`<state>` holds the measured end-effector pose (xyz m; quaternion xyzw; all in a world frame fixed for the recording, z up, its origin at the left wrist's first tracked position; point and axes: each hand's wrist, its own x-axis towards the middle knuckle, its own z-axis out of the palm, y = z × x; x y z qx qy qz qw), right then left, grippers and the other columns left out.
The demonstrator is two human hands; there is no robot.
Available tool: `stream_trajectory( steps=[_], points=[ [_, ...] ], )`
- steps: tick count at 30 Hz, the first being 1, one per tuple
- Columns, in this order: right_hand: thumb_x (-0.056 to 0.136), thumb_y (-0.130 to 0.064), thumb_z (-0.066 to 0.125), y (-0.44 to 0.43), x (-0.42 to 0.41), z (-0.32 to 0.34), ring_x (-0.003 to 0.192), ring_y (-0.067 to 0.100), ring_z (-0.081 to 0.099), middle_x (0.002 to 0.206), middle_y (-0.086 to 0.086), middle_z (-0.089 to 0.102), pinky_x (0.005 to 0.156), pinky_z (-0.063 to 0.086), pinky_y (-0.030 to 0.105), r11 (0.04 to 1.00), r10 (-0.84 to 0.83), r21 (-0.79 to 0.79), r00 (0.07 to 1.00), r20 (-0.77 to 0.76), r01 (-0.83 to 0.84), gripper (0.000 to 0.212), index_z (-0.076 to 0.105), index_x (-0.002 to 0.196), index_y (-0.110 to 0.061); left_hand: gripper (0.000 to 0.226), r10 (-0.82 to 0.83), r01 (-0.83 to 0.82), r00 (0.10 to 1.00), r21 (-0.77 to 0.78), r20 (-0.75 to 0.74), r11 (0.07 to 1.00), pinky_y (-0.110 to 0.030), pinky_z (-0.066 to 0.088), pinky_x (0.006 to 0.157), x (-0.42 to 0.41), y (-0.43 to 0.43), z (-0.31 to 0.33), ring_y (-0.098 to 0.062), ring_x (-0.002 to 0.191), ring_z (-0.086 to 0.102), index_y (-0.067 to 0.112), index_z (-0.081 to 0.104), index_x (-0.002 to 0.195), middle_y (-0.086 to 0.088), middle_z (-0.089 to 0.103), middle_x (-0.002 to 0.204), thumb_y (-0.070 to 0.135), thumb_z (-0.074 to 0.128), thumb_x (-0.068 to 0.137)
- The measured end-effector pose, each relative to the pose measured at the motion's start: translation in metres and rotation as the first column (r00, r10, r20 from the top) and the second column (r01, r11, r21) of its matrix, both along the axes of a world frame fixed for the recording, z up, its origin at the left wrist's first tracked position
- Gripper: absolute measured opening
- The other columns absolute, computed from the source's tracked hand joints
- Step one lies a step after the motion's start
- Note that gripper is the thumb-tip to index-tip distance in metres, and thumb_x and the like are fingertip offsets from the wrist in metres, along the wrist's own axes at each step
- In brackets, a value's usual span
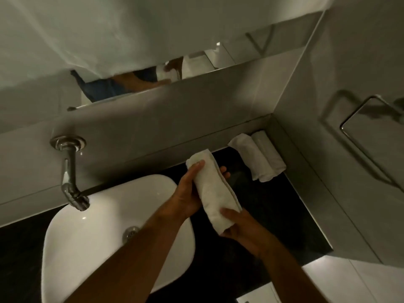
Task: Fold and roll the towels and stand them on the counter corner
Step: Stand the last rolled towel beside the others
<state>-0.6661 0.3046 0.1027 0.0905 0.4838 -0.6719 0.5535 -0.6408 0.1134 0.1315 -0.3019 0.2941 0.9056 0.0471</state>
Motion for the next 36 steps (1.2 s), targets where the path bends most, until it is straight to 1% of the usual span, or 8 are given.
stream_trajectory(
  steps=[6, 10, 14, 19, 28, 30, 32, 36],
  points=[
    [0.073, -0.034, 0.088, -0.004, -0.071, -0.038, 0.108, 0.027, 0.069, 0.128, 0.004, 0.067, 0.094, 0.057, 0.045, 0.976, -0.085, 0.188, 0.985, -0.150, 0.113, 0.077, 0.052, 0.140, -0.029, 0.064, -0.142, 0.166, 0.980, -0.180, 0.139, 0.969, -0.033, 0.043, 0.113, -0.034, 0.013, -0.014, -0.015, 0.132, 0.053, 0.023, 0.049, 0.146, 0.001, 0.051, 0.151, 0.059, 0.060, 0.094],
    [0.079, -0.034, 0.084, -0.005, -0.127, -0.079, 0.115, 0.026, 0.061, 0.142, 0.003, 0.051, 0.095, 0.055, 0.040, 0.929, -0.042, 0.343, 0.962, -0.270, 0.137, 0.092, 0.028, 0.152, -0.031, 0.114, -0.047, 0.116, 0.973, -0.302, 0.227, 0.946, -0.034, 0.032, 0.121, -0.011, 0.016, -0.037, -0.013, 0.141, 0.046, 0.029, 0.024, 0.161, 0.007, 0.047, 0.157, 0.066, 0.080, 0.068],
    [0.071, -0.025, 0.090, -0.015, -0.142, -0.117, 0.112, 0.025, 0.060, 0.143, 0.007, 0.049, 0.089, 0.057, 0.036, 0.861, -0.233, 0.396, 0.939, -0.251, 0.319, 0.100, 0.032, 0.153, -0.020, 0.080, 0.011, 0.075, 0.960, -0.294, 0.279, 0.953, -0.038, 0.041, 0.115, 0.037, 0.021, -0.049, -0.016, 0.124, 0.066, 0.030, 0.041, 0.153, 0.005, 0.068, 0.138, 0.045, 0.078, 0.083],
    [0.076, -0.031, 0.086, -0.028, -0.107, -0.140, 0.103, 0.021, 0.064, 0.120, 0.006, 0.066, 0.088, 0.052, 0.032, 0.704, -0.553, 0.391, 0.803, -0.222, 0.593, 0.060, 0.064, 0.127, -0.009, 0.078, 0.045, 0.020, 0.967, -0.250, 0.252, 0.968, -0.049, 0.036, 0.119, 0.085, 0.027, -0.048, -0.026, 0.122, 0.068, 0.028, 0.047, 0.147, -0.002, 0.071, 0.134, 0.035, 0.083, 0.079],
    [0.064, -0.059, 0.084, -0.026, -0.128, -0.153, 0.094, 0.022, 0.067, 0.111, 0.004, 0.072, 0.090, 0.057, 0.040, 0.569, -0.375, 0.570, 0.804, -0.462, 0.593, 0.070, 0.070, 0.111, -0.010, 0.036, 0.059, 0.062, 0.961, -0.421, 0.268, 0.905, -0.047, 0.047, 0.111, 0.110, 0.034, -0.021, -0.030, 0.109, 0.074, 0.030, 0.056, 0.138, -0.004, 0.077, 0.122, 0.022, 0.055, 0.102],
    [0.068, -0.053, 0.084, -0.027, -0.108, -0.138, 0.095, 0.022, 0.066, 0.110, 0.007, 0.070, 0.088, 0.057, 0.039, 0.491, -0.377, 0.534, 0.720, -0.582, 0.689, 0.066, 0.065, 0.113, -0.009, 0.034, 0.079, 0.048, 0.959, -0.431, 0.271, 0.901, -0.044, 0.050, 0.108, 0.114, 0.035, -0.021, -0.031, 0.103, 0.075, 0.028, 0.059, 0.135, -0.007, 0.078, 0.118, 0.019, 0.054, 0.102],
    [0.079, -0.042, 0.079, -0.030, -0.089, -0.128, 0.103, 0.026, 0.063, 0.117, 0.010, 0.063, 0.091, 0.054, 0.040, 0.474, -0.110, 0.479, 0.589, -0.801, 0.739, 0.054, 0.059, 0.118, -0.009, 0.036, 0.067, 0.046, 0.964, -0.409, 0.257, 0.912, -0.040, 0.053, 0.097, 0.121, 0.035, -0.025, -0.029, 0.090, 0.076, 0.020, 0.058, 0.136, -0.012, 0.077, 0.116, 0.010, 0.050, 0.103],
    [0.090, -0.031, 0.067, -0.043, -0.089, -0.131, 0.121, 0.033, 0.051, 0.137, 0.014, 0.053, 0.105, 0.041, 0.047, 0.674, 0.643, 0.547, -0.029, -0.766, 0.497, 0.044, 0.055, 0.130, -0.017, 0.036, 0.023, 0.084, 0.966, -0.398, 0.256, 0.913, -0.032, 0.058, 0.082, 0.140, 0.036, -0.032, -0.023, 0.076, 0.076, 0.014, 0.057, 0.135, -0.012, 0.080, 0.105, 0.005, 0.053, 0.101]
  ],
)
